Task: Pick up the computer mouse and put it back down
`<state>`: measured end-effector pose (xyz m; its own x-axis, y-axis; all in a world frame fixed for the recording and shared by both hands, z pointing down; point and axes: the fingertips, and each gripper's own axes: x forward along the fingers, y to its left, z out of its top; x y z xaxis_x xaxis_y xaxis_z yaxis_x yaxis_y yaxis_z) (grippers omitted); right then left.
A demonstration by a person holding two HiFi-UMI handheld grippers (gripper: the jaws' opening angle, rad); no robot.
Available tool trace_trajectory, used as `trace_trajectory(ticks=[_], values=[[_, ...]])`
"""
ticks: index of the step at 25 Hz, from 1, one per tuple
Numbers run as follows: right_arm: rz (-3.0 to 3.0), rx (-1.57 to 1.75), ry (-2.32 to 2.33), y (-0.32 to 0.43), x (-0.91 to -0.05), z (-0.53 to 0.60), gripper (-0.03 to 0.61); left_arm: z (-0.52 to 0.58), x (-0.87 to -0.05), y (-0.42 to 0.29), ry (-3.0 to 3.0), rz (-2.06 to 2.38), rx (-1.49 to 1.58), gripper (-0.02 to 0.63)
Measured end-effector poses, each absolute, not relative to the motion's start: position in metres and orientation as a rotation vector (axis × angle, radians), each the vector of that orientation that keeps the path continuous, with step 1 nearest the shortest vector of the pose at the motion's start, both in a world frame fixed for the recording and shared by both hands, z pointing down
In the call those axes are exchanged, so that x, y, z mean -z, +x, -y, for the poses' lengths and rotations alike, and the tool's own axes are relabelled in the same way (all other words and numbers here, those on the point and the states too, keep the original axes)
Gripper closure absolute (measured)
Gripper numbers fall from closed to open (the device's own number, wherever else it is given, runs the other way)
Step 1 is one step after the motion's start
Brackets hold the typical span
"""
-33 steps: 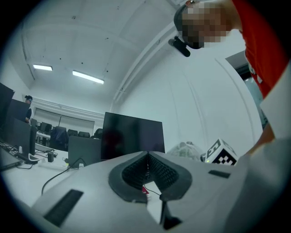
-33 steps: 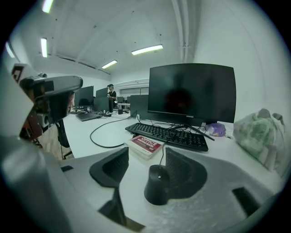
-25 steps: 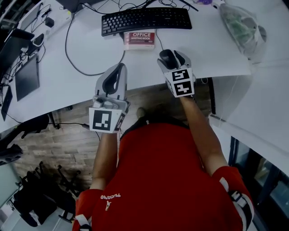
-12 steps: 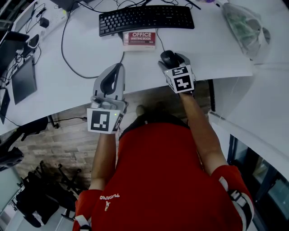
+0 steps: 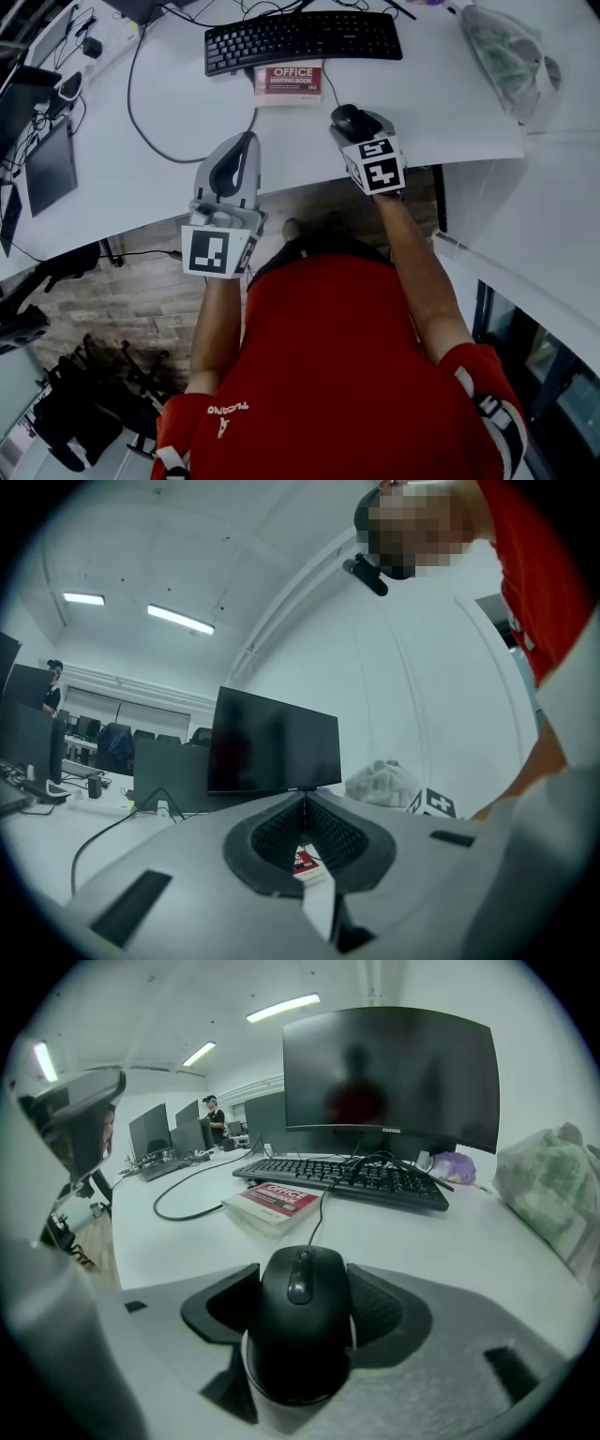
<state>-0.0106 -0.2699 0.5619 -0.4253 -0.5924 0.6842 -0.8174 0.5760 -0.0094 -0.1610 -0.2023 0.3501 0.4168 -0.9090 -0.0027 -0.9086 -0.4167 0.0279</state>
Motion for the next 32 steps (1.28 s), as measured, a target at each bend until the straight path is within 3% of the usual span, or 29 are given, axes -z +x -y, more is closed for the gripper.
trace_trajectory(ticks=[32], values=[[2.682, -0.17, 1.201, 0.001, -0.273, 0.205, 0.288, 0.156, -0.253, -0.148, 2.74, 1.757, 0.181, 0.603]])
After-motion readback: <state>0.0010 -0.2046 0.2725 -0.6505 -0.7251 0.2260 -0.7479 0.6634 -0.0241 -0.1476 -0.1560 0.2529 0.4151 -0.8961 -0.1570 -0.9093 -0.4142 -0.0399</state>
